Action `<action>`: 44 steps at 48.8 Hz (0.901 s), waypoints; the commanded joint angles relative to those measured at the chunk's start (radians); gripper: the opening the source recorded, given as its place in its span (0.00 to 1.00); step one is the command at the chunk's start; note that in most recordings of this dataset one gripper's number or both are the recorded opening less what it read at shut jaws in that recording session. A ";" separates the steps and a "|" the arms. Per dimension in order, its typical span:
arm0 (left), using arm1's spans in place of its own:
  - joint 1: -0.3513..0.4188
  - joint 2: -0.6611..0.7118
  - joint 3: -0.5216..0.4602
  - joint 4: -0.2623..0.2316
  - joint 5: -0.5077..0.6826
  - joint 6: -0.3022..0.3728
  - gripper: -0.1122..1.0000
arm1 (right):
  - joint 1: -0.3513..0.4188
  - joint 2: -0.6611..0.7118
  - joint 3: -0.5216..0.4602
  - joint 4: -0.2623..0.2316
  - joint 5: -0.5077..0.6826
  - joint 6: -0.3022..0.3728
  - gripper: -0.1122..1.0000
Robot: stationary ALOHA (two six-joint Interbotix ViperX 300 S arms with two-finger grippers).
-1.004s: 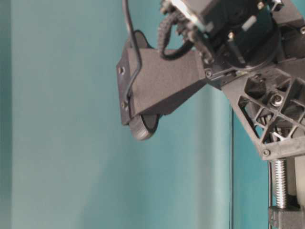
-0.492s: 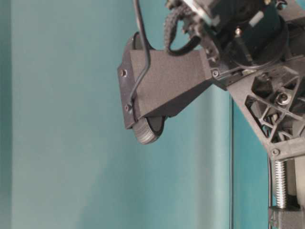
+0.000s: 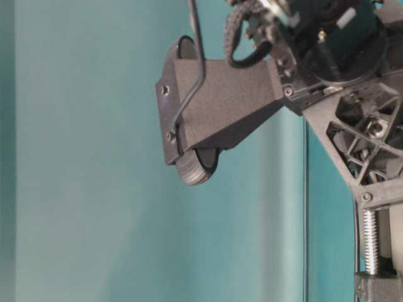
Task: Insert the USB cable into the fixed female connector.
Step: 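Open the right gripper and pull it back away from the vise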
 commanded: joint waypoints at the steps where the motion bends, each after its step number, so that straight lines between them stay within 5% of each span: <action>1: 0.000 0.009 -0.014 0.003 -0.008 -0.006 0.95 | 0.003 -0.017 -0.006 -0.002 -0.006 0.002 0.39; 9: 0.000 0.009 -0.014 0.003 -0.008 -0.008 0.95 | 0.014 -0.017 -0.011 -0.002 -0.018 0.002 0.49; 44: 0.002 0.009 -0.014 0.003 -0.008 -0.006 0.95 | 0.097 -0.040 -0.011 0.000 -0.066 0.014 0.49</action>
